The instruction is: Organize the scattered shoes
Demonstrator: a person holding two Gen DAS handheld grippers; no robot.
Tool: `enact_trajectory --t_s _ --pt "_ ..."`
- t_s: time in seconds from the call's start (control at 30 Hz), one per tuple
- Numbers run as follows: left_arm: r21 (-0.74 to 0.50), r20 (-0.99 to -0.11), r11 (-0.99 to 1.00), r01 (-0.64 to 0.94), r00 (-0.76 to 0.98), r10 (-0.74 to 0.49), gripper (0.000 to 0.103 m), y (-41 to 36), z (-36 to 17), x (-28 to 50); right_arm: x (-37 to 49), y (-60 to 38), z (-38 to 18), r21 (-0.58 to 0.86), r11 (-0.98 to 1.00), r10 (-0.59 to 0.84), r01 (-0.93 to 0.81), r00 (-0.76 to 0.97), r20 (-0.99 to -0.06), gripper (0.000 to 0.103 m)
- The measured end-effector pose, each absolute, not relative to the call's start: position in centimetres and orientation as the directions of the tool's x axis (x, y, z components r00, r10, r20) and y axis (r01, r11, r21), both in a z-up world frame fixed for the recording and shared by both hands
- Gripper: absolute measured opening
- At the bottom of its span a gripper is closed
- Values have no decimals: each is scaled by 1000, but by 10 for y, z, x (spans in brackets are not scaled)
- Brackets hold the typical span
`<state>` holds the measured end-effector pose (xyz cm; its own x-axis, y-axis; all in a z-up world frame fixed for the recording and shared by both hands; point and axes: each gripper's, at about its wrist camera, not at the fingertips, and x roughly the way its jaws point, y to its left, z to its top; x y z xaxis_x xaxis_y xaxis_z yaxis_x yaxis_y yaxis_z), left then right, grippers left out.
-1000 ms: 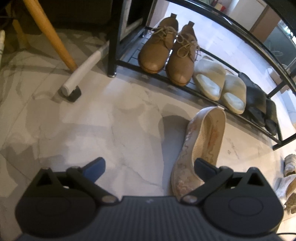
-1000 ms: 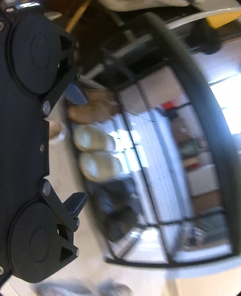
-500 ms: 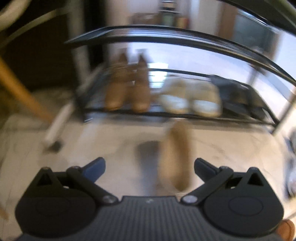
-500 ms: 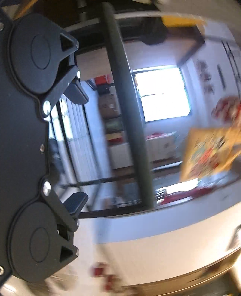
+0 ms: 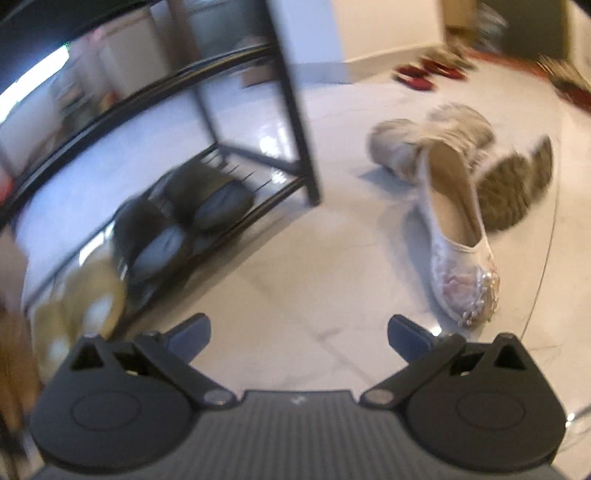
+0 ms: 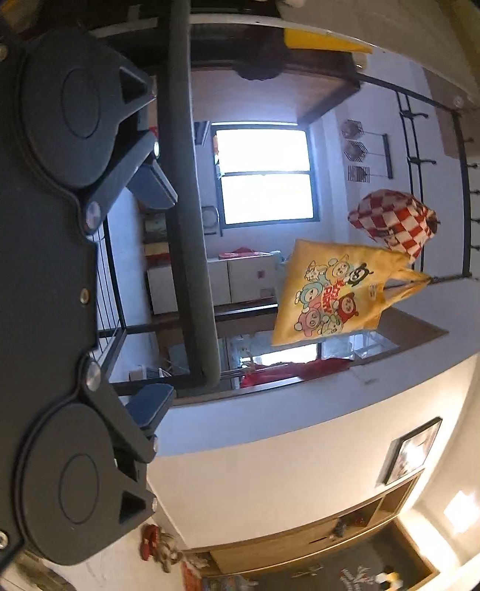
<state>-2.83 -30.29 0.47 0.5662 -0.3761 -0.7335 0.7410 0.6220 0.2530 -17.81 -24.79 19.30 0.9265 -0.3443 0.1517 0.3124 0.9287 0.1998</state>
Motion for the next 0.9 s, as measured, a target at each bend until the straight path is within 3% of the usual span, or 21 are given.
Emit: enact_trajectory --t_s 0.2,0.37,0.53,0.67,0.83,0.9 --pt "3 -793 588 809 360 -491 102 -354 -21 -12 -178 -271 183 273 905 -366 326 924 111 103" --pt "106 -778 573 812 427 -461 102 -413 -41 -29 -176 -290 169 306 856 -460 416 884 85 103" --pt "117 -772 550 827 424 -473 102 -450 -55 -33 -168 -318 159 386 776 -550 499 835 25 103" --pt "85 -784 513 854 375 -495 102 -473 -68 -32 -165 -330 149 384 739 -599 553 800 1 103" --pt "-40 -803 506 861 273 -529 101 -485 -82 -20 -157 -336 139 358 729 -615 583 788 -30 103" --pt "-85 -797 520 850 255 -548 96 -485 -85 -14 -153 -339 138 347 728 -617 591 786 -44 103"
